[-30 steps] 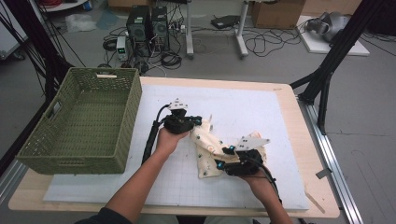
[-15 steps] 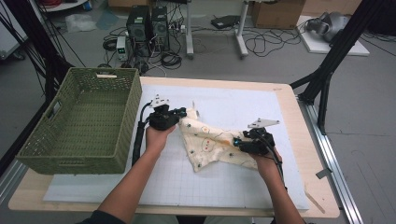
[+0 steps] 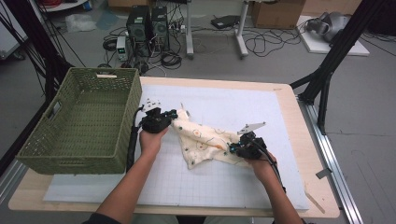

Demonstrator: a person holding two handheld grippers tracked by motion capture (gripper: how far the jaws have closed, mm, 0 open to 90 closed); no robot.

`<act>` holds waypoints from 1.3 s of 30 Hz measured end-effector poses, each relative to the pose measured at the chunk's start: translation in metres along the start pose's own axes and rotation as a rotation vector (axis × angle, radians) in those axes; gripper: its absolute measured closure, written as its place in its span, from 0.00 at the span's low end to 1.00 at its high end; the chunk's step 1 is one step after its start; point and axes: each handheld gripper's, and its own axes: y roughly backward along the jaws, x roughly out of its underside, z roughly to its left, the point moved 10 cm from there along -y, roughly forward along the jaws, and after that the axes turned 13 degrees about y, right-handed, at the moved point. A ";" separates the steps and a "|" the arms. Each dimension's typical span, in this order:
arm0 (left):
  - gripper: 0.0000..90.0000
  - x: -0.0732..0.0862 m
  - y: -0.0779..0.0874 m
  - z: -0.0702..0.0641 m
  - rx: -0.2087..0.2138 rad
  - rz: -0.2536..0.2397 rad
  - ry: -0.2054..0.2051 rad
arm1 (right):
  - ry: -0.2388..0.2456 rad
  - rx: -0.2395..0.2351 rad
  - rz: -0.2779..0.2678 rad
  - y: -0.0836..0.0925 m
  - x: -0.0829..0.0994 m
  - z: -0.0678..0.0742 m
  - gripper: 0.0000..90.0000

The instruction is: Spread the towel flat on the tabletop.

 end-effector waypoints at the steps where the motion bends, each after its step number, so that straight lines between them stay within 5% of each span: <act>1: 0.95 0.003 0.001 0.002 0.000 0.011 0.000 | -0.005 -0.028 -0.001 0.001 0.001 0.004 0.95; 3: 0.95 0.009 0.003 0.004 -0.005 0.049 -0.018 | 0.015 -0.078 -0.001 0.004 0.003 0.014 0.95; 7: 0.95 0.011 0.009 0.003 -0.007 0.046 -0.039 | 0.055 -0.192 -0.017 0.012 0.007 0.042 0.95; 11: 0.95 0.018 0.015 0.006 -0.015 0.061 -0.065 | 0.091 -0.246 -0.032 0.018 0.008 0.061 0.86; 15: 0.95 0.023 0.020 0.006 -0.002 0.069 -0.078 | 0.062 -0.235 -0.130 0.029 -0.006 0.055 0.71; 19: 0.95 0.023 0.024 0.004 0.008 0.062 -0.082 | -0.024 -0.123 -0.258 0.046 -0.026 0.022 0.68; 23: 0.95 0.022 0.025 0.001 0.019 0.053 -0.080 | -0.083 0.042 -0.201 0.042 -0.020 -0.018 0.74; 26: 0.94 0.022 0.025 0.000 0.025 0.052 -0.082 | -0.094 0.060 -0.127 0.026 -0.011 -0.027 0.75; 32: 0.94 0.022 0.026 0.000 0.032 0.048 -0.081 | -0.036 -0.015 -0.043 -0.002 -0.012 -0.009 0.71; 39: 0.94 0.024 0.029 -0.001 0.039 0.043 -0.086 | 0.020 -0.128 -0.052 -0.008 -0.019 0.022 0.64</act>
